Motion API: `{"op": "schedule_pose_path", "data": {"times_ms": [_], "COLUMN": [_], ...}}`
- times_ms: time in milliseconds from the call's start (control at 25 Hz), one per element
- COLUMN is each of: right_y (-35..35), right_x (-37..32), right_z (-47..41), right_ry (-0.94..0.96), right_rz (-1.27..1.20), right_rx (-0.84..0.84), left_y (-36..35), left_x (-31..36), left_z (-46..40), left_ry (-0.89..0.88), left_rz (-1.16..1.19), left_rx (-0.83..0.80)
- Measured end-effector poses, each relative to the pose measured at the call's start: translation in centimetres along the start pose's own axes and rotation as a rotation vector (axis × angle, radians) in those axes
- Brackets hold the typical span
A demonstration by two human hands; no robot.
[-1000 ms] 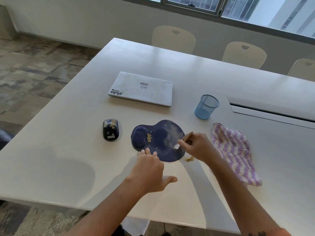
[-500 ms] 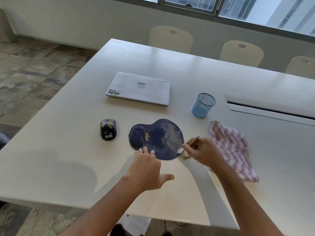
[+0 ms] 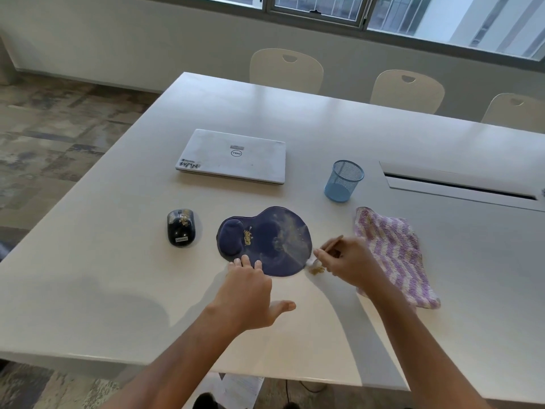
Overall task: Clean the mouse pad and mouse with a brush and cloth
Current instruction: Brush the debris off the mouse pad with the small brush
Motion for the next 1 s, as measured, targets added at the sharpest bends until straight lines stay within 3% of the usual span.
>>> {"op": "schedule_pose_path", "data": {"times_ms": [360,560,720,920,1000], "right_y": [-5.1,-5.4,-3.3,-4.1,-5.2], "right_x": [-4.7,-4.9,-2.7,-5.9,-6.2], "right_z": [-3.6,-3.3,-1.1,-3.3,-3.4], "right_ry": [0.043,0.043,0.021,0.113,0.114], "right_rz": [-0.134,-0.032,0.034,-0.06,-0.059], "right_rx": [0.208,0.123,-0.044,0.117,0.107], "left_y": [-0.4,0.0,0.2,0.0,0.3], "left_x": [0.2,0.3,0.2,0.2,0.1], "left_z": [-0.3,0.0,0.2,0.0,0.2], "left_ry": [0.011,0.017,0.037,0.04,0.047], "left_rz": [-0.003,-0.008,0.014,0.037,0.042], "left_rx": [-0.024,-0.013,-0.014,-0.023,-0.03]}}
Point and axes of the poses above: each hand's wrist, its own z-axis away from the middle knuckle, its own y-axis out of the back of the hand, x = y × z, the point moved 3 cm from there along -z, towards the middle knuckle, and after that the axes turned 11 degrees about x, right-handed, at the moved point
